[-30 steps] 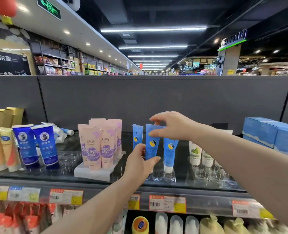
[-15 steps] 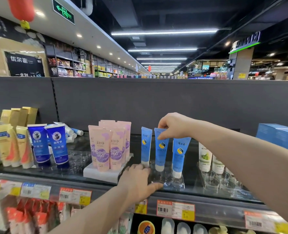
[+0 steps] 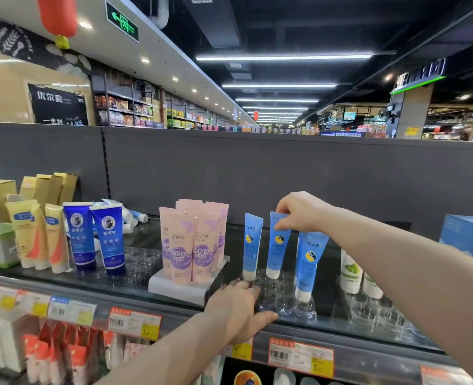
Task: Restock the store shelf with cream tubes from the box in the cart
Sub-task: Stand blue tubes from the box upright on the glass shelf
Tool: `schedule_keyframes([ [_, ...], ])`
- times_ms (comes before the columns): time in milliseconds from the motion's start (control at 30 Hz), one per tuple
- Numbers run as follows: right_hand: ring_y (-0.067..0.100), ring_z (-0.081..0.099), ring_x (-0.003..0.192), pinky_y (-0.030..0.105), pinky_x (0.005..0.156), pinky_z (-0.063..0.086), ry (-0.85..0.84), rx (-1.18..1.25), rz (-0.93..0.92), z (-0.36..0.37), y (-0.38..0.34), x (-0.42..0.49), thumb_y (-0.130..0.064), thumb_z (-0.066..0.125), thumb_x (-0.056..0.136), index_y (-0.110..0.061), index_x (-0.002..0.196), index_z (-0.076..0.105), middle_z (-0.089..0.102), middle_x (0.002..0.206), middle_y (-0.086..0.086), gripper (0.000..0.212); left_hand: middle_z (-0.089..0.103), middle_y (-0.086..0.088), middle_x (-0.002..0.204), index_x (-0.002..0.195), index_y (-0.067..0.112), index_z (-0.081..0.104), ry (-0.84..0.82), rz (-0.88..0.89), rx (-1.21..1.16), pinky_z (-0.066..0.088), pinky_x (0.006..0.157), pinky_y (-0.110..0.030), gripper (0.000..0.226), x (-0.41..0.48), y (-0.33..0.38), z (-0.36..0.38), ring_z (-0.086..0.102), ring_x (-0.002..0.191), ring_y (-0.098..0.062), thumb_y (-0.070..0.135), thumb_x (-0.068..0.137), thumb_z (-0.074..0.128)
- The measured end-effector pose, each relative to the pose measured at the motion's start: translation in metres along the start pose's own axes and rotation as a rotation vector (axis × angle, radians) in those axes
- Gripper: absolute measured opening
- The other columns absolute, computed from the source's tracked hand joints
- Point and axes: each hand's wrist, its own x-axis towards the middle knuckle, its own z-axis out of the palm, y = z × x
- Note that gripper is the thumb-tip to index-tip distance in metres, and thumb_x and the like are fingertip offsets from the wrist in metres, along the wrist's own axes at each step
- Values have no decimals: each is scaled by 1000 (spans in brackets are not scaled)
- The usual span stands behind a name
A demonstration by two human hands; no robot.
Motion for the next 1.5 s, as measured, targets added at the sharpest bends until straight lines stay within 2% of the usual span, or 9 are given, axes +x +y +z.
schedule_keyframes([
  [100, 14, 55, 80, 21, 62, 43, 2, 17, 5, 3, -1, 3, -30, 63, 87, -15, 103, 63, 60, 93, -2, 22, 19, -5, 157, 148, 18, 23, 7, 4, -28, 17, 116, -39, 72, 1, -2, 2, 18, 143, -25, 60, 91, 37],
  [300, 13, 57, 84, 18, 61, 42, 5, 42, 3, 9, -4, 12, -31, 62, 88, -14, 108, 62, 61, 96, -2, 27, 22, -6, 155, 147, 18, 25, 12, 9, -39, 16, 116, -37, 71, 2, -2, 1, 19, 143, -25, 60, 91, 38],
  [700, 10, 55, 75, 17, 57, 39, -66, 3, 2, 17, -2, 18, -31, 63, 86, -14, 101, 63, 62, 89, -3, 23, 23, -6, 155, 148, 20, 24, -5, -1, -69, 16, 116, -38, 70, 1, -2, 0, 19, 143, -25, 59, 91, 38],
  [1200, 16, 59, 95, 29, 81, 49, -60, -17, 15, 18, -2, 17, -28, 63, 87, -15, 112, 61, 63, 104, 0, 28, 24, -7, 155, 147, 18, 26, 1, 14, -51, 16, 116, -40, 70, 1, -3, 1, 19, 143, -25, 59, 92, 38],
  [1500, 13, 55, 95, 24, 77, 43, -58, -28, 2, 14, -2, 14, -31, 64, 87, -16, 116, 58, 62, 111, 0, 33, 22, -8, 155, 147, 19, 25, 13, 11, -59, 14, 117, -39, 70, -1, -2, 2, 17, 143, -26, 59, 92, 37],
])
